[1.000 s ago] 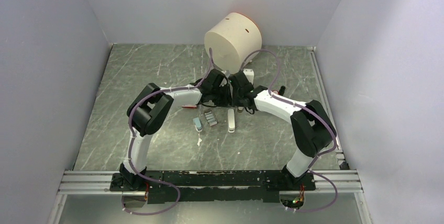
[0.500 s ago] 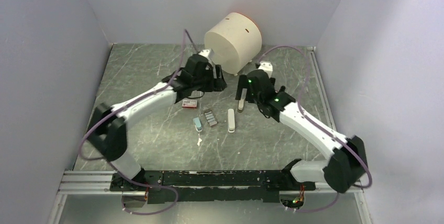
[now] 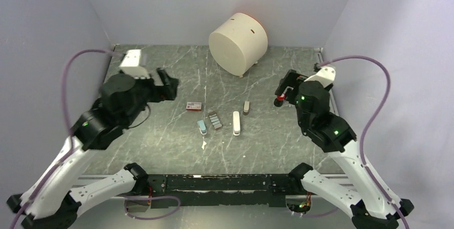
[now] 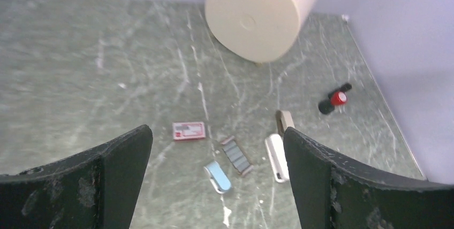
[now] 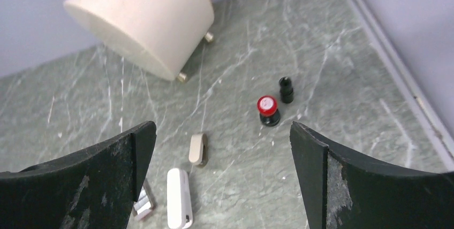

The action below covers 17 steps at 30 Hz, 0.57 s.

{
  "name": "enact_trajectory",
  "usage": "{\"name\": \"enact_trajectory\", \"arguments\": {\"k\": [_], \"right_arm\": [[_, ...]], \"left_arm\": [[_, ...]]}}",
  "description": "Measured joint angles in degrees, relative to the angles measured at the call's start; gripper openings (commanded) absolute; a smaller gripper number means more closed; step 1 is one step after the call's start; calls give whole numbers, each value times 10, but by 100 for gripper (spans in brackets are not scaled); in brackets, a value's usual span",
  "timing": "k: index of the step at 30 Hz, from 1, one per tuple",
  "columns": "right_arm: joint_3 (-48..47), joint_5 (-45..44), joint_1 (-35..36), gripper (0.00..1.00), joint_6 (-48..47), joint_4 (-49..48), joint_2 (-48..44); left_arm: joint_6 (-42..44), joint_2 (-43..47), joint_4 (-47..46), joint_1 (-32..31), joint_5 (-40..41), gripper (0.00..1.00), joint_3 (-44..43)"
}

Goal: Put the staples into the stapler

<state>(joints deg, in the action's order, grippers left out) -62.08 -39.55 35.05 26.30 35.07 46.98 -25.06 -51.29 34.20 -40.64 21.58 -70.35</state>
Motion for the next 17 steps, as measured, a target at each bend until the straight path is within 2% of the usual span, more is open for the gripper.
{"name": "enact_trajectory", "arguments": {"k": [9,17], "right_arm": [[-57,-63,-1,100,-13,54,-43],[-64,-69,-1,100,-12,84,-53]], "left_arm": [[62,100,141,0,110,97,-134],[74,106,196,0,132,97,-138]]}}
